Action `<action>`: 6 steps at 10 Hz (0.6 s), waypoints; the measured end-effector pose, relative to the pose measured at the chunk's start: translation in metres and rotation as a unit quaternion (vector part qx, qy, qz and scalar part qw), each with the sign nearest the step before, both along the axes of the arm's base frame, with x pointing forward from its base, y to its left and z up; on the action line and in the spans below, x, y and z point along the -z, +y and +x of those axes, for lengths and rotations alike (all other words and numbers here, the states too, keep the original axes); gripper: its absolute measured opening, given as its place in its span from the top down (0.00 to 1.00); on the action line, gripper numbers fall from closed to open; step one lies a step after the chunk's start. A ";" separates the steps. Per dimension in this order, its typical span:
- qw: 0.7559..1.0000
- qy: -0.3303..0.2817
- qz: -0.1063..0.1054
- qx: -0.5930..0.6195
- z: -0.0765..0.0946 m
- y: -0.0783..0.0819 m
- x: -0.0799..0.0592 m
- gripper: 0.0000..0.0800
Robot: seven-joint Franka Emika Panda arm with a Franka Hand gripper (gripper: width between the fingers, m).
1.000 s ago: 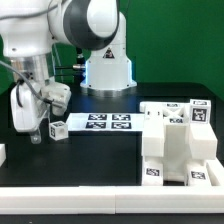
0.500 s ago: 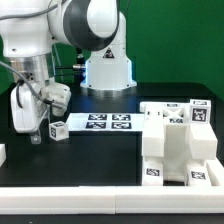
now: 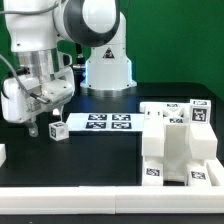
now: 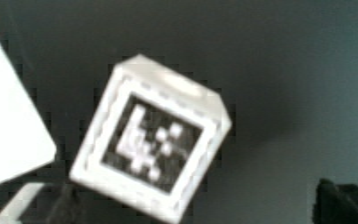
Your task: Assemble chair
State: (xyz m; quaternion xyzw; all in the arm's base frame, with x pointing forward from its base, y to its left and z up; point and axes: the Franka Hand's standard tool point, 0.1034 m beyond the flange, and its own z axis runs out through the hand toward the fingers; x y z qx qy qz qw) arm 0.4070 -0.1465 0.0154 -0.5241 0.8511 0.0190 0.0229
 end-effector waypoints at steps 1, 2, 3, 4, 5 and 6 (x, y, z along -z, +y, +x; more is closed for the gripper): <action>1.000 0.004 -0.001 0.015 0.002 0.008 0.002 0.19; 1.000 0.006 -0.001 0.022 0.004 0.018 0.004 0.19; 1.000 0.002 -0.007 0.021 0.008 0.026 0.004 0.19; 1.000 0.008 -0.005 0.010 0.008 0.031 0.008 0.19; 1.000 0.010 -0.003 0.012 0.007 0.030 0.009 0.19; 1.000 0.010 -0.003 0.012 0.007 0.030 0.009 0.22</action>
Offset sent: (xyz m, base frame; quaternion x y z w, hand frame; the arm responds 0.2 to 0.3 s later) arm 0.0081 0.0265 -0.0075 -0.0041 0.0046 0.0158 0.9999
